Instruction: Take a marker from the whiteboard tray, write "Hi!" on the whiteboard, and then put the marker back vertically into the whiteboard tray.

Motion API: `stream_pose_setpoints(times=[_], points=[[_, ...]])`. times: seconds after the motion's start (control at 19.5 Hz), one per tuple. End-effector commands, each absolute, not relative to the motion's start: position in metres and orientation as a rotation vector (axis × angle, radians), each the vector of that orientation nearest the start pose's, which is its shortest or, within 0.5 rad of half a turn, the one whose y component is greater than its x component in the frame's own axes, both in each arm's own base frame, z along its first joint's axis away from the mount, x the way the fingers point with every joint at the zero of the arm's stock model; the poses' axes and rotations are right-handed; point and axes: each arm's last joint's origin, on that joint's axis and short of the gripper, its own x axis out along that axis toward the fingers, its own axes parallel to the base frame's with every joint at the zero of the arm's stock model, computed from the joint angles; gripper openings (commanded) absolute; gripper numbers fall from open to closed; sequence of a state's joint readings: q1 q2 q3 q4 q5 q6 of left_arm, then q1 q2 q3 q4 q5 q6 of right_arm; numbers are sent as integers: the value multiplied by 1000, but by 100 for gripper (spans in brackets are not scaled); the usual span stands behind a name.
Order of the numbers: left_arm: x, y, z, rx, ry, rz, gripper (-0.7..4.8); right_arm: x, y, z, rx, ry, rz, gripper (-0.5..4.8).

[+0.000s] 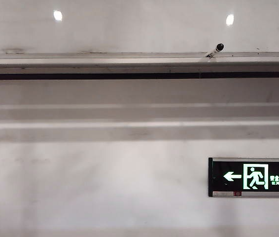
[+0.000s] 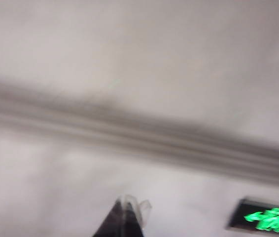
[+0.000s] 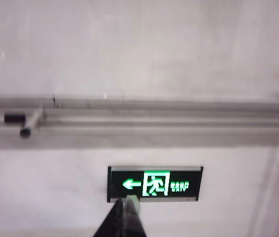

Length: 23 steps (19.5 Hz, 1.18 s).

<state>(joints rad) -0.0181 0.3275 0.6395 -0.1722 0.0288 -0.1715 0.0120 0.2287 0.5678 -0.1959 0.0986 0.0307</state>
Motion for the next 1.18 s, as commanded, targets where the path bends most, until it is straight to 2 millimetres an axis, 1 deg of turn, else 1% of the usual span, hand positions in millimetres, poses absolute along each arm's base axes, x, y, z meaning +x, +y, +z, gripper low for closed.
stream_pose_setpoints(times=[0.05,0.21,0.36,0.51,0.67,0.82,0.98,1.08,1.18], points=[[98,-7,376,-160,-109,-223,-6,83,-2,345,45,-131,-80,-6],[114,-9,424,-153,-97,-278,-6,106,-1,372,67,-130,-67,-6],[130,-10,466,-148,-120,-311,-6,130,0,395,65,-109,-55,-6],[149,-14,492,-139,-137,-384,-6,154,6,413,67,-122,-8,-6],[165,-30,506,-79,-117,-466,-6,179,20,425,72,-151,81,-6],[186,-53,514,-16,-106,-518,-6,203,44,429,80,-149,179,-6],[193,-77,522,3,-122,-576,-6,221,61,424,82,-138,235,-6],[195,-85,526,5,-112,-603,-6,228,70,420,83,-127,266,-6],[196,-94,526,8,-63,-612,-6,234,73,415,80,-105,265,-6]])
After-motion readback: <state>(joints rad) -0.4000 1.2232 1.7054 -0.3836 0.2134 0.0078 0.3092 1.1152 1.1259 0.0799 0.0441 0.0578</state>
